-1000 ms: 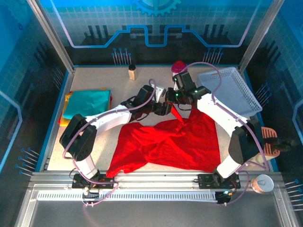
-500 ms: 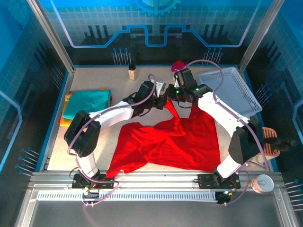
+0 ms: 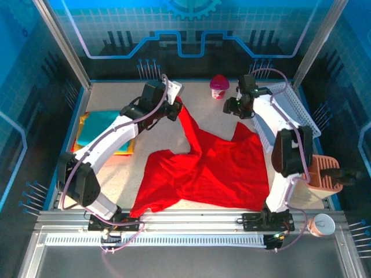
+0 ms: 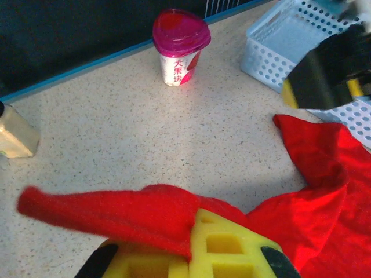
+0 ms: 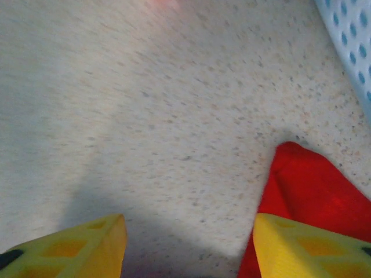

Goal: Fold and stack the t-shirts

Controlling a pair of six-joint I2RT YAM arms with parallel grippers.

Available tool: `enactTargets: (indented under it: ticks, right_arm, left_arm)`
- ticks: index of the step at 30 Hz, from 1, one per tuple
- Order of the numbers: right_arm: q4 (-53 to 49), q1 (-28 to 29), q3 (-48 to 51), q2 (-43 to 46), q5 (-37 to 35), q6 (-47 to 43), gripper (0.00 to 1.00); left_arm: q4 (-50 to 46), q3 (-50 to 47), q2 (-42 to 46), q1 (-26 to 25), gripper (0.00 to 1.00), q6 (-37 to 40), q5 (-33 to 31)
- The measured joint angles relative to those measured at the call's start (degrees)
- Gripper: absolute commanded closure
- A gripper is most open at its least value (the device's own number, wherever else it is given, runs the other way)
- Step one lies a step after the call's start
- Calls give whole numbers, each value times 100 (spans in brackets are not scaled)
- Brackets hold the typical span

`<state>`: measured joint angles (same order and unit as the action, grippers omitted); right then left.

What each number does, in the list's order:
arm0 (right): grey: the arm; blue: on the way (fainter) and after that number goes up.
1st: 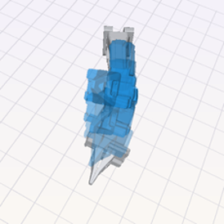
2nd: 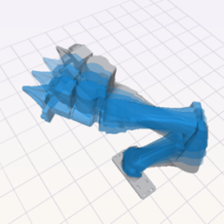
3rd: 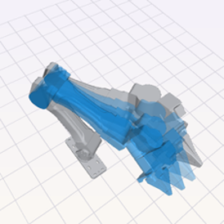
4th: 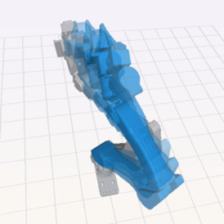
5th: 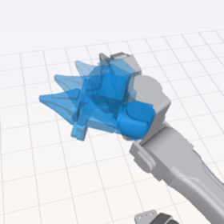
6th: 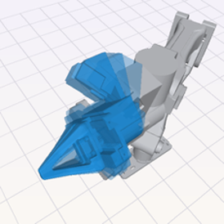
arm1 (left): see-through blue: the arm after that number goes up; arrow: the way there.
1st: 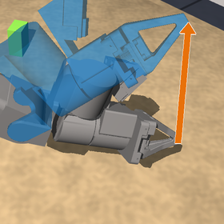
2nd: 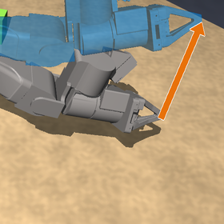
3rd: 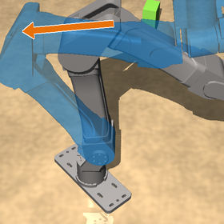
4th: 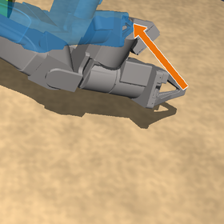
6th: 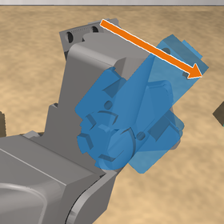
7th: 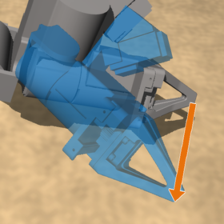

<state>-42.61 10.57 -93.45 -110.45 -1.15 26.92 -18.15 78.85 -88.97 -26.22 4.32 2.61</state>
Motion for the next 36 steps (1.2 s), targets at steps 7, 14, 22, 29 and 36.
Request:
enactTargets:
  ticks: [7,14,22,29,36]
  right_arm:
    - [-529,-4,-216,-916,-551,-197,50]
    - [-739,-15,-433,-1119,-988,-168,56]
    - [-778,-31,-660,-1602,-1047,-90,100]
    - [-573,-129,-654,-1504,-999,122,100]
    - [-313,-409,-802,-960,-739,616,100]
  left_arm:
    - [-175,-369,365,-4,100,210,-199]
    - [-264,-376,476,-4,100,323,-413]
    - [-258,-385,525,-2,100,369,-632]
    - [-319,-133,321,155,100,793,-1023]
    - [-219,459,-37,728,100,1314,-1252]
